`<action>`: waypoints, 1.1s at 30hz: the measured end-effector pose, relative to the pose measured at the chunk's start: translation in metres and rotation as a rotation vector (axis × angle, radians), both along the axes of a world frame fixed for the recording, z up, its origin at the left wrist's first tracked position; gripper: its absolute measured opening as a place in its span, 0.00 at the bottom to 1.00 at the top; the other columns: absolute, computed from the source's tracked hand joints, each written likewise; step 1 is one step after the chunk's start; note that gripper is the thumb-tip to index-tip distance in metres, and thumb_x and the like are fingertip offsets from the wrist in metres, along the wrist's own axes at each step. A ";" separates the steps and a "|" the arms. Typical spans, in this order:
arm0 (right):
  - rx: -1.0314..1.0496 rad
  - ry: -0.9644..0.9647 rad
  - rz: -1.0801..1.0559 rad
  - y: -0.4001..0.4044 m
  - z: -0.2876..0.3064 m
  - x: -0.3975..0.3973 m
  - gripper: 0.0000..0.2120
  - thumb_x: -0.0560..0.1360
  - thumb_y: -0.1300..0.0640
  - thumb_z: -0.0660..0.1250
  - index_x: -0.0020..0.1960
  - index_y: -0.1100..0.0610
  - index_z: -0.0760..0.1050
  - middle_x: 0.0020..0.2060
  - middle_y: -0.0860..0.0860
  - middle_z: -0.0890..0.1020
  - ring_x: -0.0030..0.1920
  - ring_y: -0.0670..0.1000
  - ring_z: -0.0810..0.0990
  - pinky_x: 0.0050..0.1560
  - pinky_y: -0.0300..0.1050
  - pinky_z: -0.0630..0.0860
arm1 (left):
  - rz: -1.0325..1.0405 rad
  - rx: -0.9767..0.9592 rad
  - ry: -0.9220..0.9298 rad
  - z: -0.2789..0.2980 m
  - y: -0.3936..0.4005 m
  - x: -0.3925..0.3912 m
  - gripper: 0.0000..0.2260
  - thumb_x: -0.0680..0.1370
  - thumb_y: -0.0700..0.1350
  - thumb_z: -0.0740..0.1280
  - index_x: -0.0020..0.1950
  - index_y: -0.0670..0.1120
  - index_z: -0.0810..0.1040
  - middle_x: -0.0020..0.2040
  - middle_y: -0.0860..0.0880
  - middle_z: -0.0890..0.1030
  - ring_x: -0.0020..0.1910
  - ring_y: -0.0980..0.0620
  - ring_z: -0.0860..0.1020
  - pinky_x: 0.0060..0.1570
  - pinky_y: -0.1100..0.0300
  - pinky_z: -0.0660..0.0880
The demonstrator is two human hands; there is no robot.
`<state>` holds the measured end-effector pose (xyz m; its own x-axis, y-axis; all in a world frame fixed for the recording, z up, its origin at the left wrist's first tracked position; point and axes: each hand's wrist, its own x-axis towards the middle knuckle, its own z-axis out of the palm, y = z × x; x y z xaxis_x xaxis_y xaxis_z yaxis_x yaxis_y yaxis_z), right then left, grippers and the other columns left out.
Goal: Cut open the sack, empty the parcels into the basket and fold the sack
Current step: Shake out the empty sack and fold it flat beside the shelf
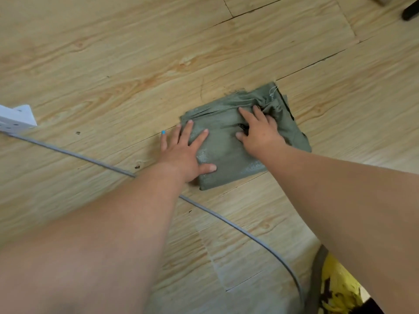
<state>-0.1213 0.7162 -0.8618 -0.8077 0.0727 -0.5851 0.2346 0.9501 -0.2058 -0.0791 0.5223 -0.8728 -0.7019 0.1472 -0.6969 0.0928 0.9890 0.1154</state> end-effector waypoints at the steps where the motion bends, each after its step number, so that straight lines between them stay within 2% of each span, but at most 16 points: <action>1: -0.011 -0.027 0.010 0.004 -0.005 -0.004 0.30 0.79 0.46 0.61 0.76 0.36 0.50 0.78 0.41 0.46 0.76 0.56 0.48 0.69 0.63 0.64 | -0.005 -0.020 -0.011 -0.002 0.003 -0.004 0.43 0.71 0.73 0.57 0.76 0.63 0.35 0.77 0.51 0.30 0.76 0.46 0.33 0.73 0.40 0.35; 5: -0.088 -0.012 -0.009 0.013 -0.005 -0.016 0.27 0.80 0.48 0.62 0.76 0.40 0.56 0.78 0.44 0.53 0.75 0.58 0.53 0.72 0.60 0.61 | -0.121 -0.093 0.139 0.004 0.012 -0.017 0.44 0.69 0.74 0.59 0.78 0.59 0.45 0.79 0.46 0.41 0.77 0.42 0.38 0.74 0.42 0.37; 7: -0.127 0.174 -0.063 0.011 0.005 -0.009 0.23 0.80 0.54 0.61 0.75 0.46 0.63 0.75 0.48 0.64 0.73 0.57 0.61 0.69 0.57 0.66 | -0.164 -0.076 0.166 0.009 0.015 -0.018 0.45 0.70 0.72 0.61 0.79 0.53 0.48 0.79 0.46 0.40 0.77 0.43 0.38 0.75 0.44 0.40; 9: 0.036 0.368 -0.032 0.006 0.015 0.011 0.21 0.79 0.59 0.62 0.71 0.50 0.66 0.69 0.51 0.69 0.69 0.56 0.66 0.61 0.54 0.71 | -0.131 -0.069 0.098 0.015 0.020 -0.018 0.46 0.71 0.71 0.62 0.79 0.49 0.48 0.79 0.45 0.41 0.78 0.43 0.45 0.75 0.46 0.51; 10: 0.119 0.416 -0.001 0.002 0.018 0.023 0.22 0.78 0.61 0.62 0.70 0.50 0.66 0.68 0.51 0.69 0.68 0.56 0.65 0.59 0.53 0.71 | -0.096 -0.097 0.078 0.019 0.025 -0.018 0.46 0.71 0.72 0.61 0.79 0.47 0.50 0.79 0.44 0.45 0.77 0.42 0.51 0.72 0.47 0.58; 12: 0.175 0.427 0.010 -0.008 0.020 0.041 0.25 0.76 0.61 0.64 0.71 0.49 0.63 0.69 0.50 0.66 0.68 0.56 0.63 0.59 0.52 0.69 | 0.003 -0.194 0.077 0.028 0.036 -0.015 0.43 0.71 0.73 0.58 0.76 0.46 0.58 0.74 0.41 0.59 0.69 0.42 0.66 0.58 0.51 0.69; 14: 0.118 0.328 0.001 -0.013 0.013 0.044 0.28 0.78 0.59 0.63 0.75 0.48 0.58 0.74 0.47 0.60 0.72 0.55 0.58 0.65 0.54 0.67 | 0.083 -0.243 0.047 0.038 0.044 -0.010 0.37 0.73 0.72 0.55 0.70 0.45 0.67 0.66 0.43 0.70 0.60 0.44 0.74 0.45 0.54 0.68; 16: -0.044 0.179 0.002 -0.014 0.009 0.033 0.27 0.80 0.57 0.61 0.76 0.50 0.58 0.77 0.46 0.57 0.75 0.55 0.55 0.71 0.54 0.63 | 0.051 -0.206 0.058 0.041 0.044 -0.001 0.28 0.77 0.67 0.57 0.64 0.46 0.74 0.60 0.45 0.75 0.57 0.46 0.76 0.43 0.56 0.68; 17: -0.127 0.158 -0.008 -0.013 0.010 0.026 0.25 0.80 0.56 0.61 0.76 0.51 0.61 0.76 0.47 0.61 0.75 0.55 0.57 0.72 0.52 0.61 | -0.005 -0.168 0.115 0.043 0.040 0.003 0.24 0.78 0.63 0.60 0.63 0.46 0.74 0.60 0.46 0.75 0.59 0.46 0.74 0.45 0.55 0.69; 19: -0.200 0.260 -0.040 -0.014 0.016 0.015 0.19 0.80 0.56 0.61 0.71 0.53 0.69 0.71 0.51 0.70 0.71 0.55 0.64 0.70 0.51 0.65 | -0.174 -0.052 0.378 0.044 0.028 0.006 0.22 0.77 0.56 0.67 0.65 0.45 0.71 0.63 0.45 0.71 0.64 0.45 0.69 0.56 0.53 0.69; 21: -0.168 0.410 -0.072 -0.017 0.022 0.013 0.16 0.79 0.59 0.61 0.67 0.54 0.72 0.65 0.53 0.74 0.66 0.56 0.68 0.64 0.51 0.70 | -0.347 0.075 0.571 0.043 0.022 0.000 0.31 0.73 0.53 0.71 0.72 0.44 0.64 0.72 0.43 0.64 0.73 0.43 0.60 0.70 0.51 0.60; 23: -0.138 0.389 -0.094 -0.024 0.023 0.018 0.18 0.79 0.60 0.61 0.68 0.52 0.70 0.66 0.52 0.73 0.66 0.56 0.68 0.62 0.52 0.70 | -0.479 0.016 0.527 0.044 0.020 -0.021 0.46 0.70 0.57 0.72 0.78 0.44 0.49 0.79 0.43 0.49 0.78 0.43 0.46 0.75 0.49 0.43; 25: -0.099 0.251 -0.080 -0.030 0.018 0.023 0.22 0.79 0.59 0.60 0.73 0.52 0.64 0.70 0.51 0.69 0.69 0.56 0.65 0.65 0.52 0.68 | -0.514 -0.139 0.440 0.042 0.020 -0.049 0.57 0.65 0.64 0.73 0.79 0.45 0.40 0.79 0.44 0.40 0.77 0.43 0.38 0.73 0.47 0.35; 27: -0.070 0.141 -0.027 -0.031 0.014 0.023 0.26 0.80 0.57 0.60 0.76 0.51 0.58 0.74 0.50 0.64 0.72 0.55 0.62 0.68 0.53 0.66 | -0.445 -0.257 0.304 0.035 0.015 -0.070 0.64 0.59 0.67 0.76 0.78 0.48 0.34 0.78 0.44 0.34 0.77 0.42 0.35 0.71 0.43 0.34; 30: -0.053 0.030 0.068 -0.027 0.006 0.024 0.29 0.81 0.55 0.60 0.78 0.50 0.53 0.78 0.47 0.55 0.75 0.54 0.58 0.72 0.52 0.62 | -0.273 -0.312 0.074 0.016 0.009 -0.076 0.68 0.55 0.67 0.78 0.76 0.53 0.31 0.76 0.44 0.30 0.77 0.40 0.37 0.71 0.38 0.37; 33: -0.082 -0.007 0.078 -0.021 -0.001 0.018 0.29 0.80 0.54 0.61 0.78 0.49 0.53 0.78 0.46 0.54 0.76 0.53 0.56 0.74 0.52 0.60 | -0.242 -0.314 0.027 0.008 0.013 -0.080 0.69 0.54 0.68 0.78 0.76 0.53 0.31 0.77 0.45 0.31 0.77 0.38 0.40 0.71 0.39 0.37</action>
<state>-0.1029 0.6949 -0.8630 -0.8049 -0.0387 -0.5921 0.1624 0.9454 -0.2825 -0.1587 0.5352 -0.8643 -0.6917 0.0926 -0.7162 0.3260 0.9250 -0.1953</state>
